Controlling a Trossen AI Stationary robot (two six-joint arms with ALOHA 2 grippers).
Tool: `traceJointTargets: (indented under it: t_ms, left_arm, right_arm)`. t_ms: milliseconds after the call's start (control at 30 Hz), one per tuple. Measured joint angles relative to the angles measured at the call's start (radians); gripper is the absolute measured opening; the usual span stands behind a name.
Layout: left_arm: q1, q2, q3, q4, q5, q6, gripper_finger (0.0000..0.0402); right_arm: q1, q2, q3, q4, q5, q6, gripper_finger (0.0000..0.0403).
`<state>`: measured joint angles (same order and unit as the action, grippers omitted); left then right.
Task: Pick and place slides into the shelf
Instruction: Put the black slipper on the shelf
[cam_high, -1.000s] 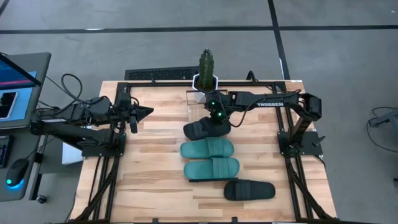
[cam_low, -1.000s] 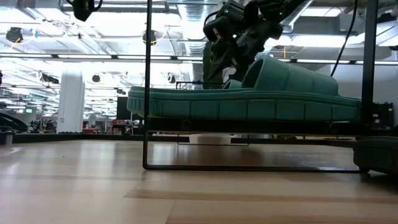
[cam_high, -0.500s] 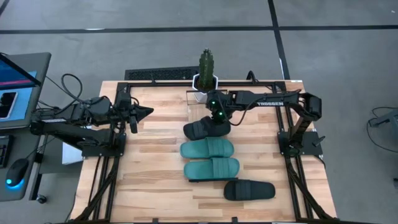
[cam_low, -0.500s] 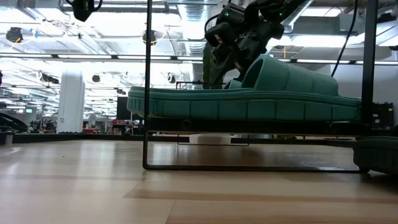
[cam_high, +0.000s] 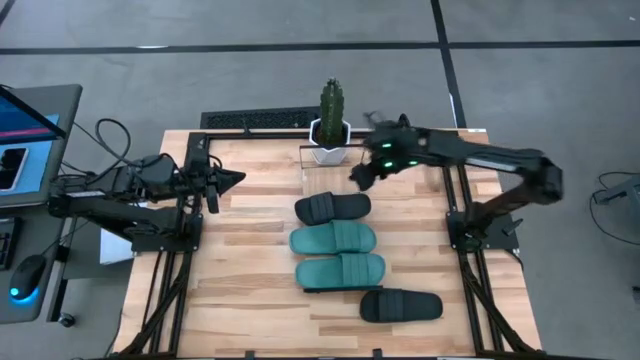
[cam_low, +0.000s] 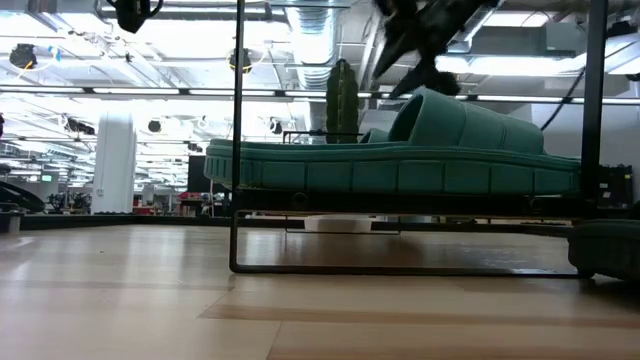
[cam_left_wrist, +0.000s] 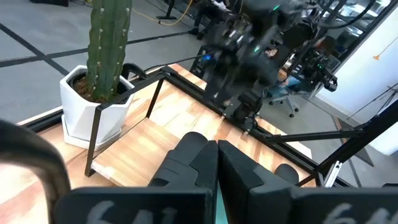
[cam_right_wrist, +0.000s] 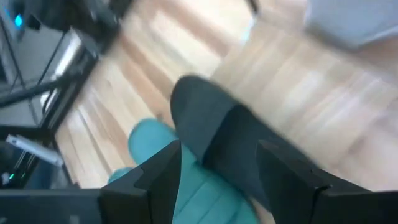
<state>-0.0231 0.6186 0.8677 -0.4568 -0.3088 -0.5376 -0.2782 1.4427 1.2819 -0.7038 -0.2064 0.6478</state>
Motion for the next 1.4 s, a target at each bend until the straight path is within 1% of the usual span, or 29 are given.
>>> traceJointTargets:
  t_ms: [200,300,467,600,667,833,967,1033,1100,1167,1300,1400]
  left_arm:
    - [0.0,-0.006,0.0,0.0,0.0,0.028,0.0]
    - [0.0,-0.006,0.0,-0.001,0.0,0.043,0.0]
    - [0.0,-0.006,0.0,-0.001,-0.003,0.047,0.0]
    - [0.0,-0.006,0.0,-0.001,-0.01,0.047,0.0]
    - [0.0,-0.006,0.0,-0.001,-0.01,0.047,0.0]
    - [0.0,-0.006,0.0,-0.001,-0.01,0.052,0.0]
    - [0.0,-0.006,0.0,-0.001,0.007,0.11,0.0]
    - [0.0,-0.006,0.0,-0.001,0.017,0.126,0.0]
    - [0.0,-0.006,0.0,-0.001,0.035,0.128,0.0]
    - [0.0,-0.006,0.0,-0.001,0.043,0.128,0.0]
    - [0.0,-0.005,0.0,-0.001,0.039,0.128,0.0]
    - [0.0,-0.003,0.0,-0.001,0.031,0.128,0.0]
  right_arm:
    - [0.026,-0.252,0.001,-0.056,0.206,-0.037,0.0191]
    - [0.061,-0.374,0.001,-0.068,0.281,-0.079,0.0189]
    - [0.152,-0.54,0.001,-0.108,0.338,-0.189,0.0183]
    - [0.227,-0.627,0.002,-0.182,0.34,-0.253,0.0179]
    - [0.265,-0.651,0.002,-0.214,0.338,-0.273,0.0178]
    - [0.368,-0.674,0.001,-0.267,0.283,-0.295,0.018]
    - [0.437,-0.68,0.001,-0.254,0.283,-0.188,0.018]
    - [0.47,-0.679,0.001,-0.281,0.273,-0.161,0.0179]
    - [0.5,-0.676,0.001,-0.351,0.238,-0.159,0.0178]
    - [0.528,-0.663,0.001,-0.462,0.218,-0.146,0.0177]
    - [0.59,-0.615,0.001,-0.717,0.22,-0.063,0.0177]
    - [0.662,-0.583,0.001,-0.821,0.219,0.001,0.0177]
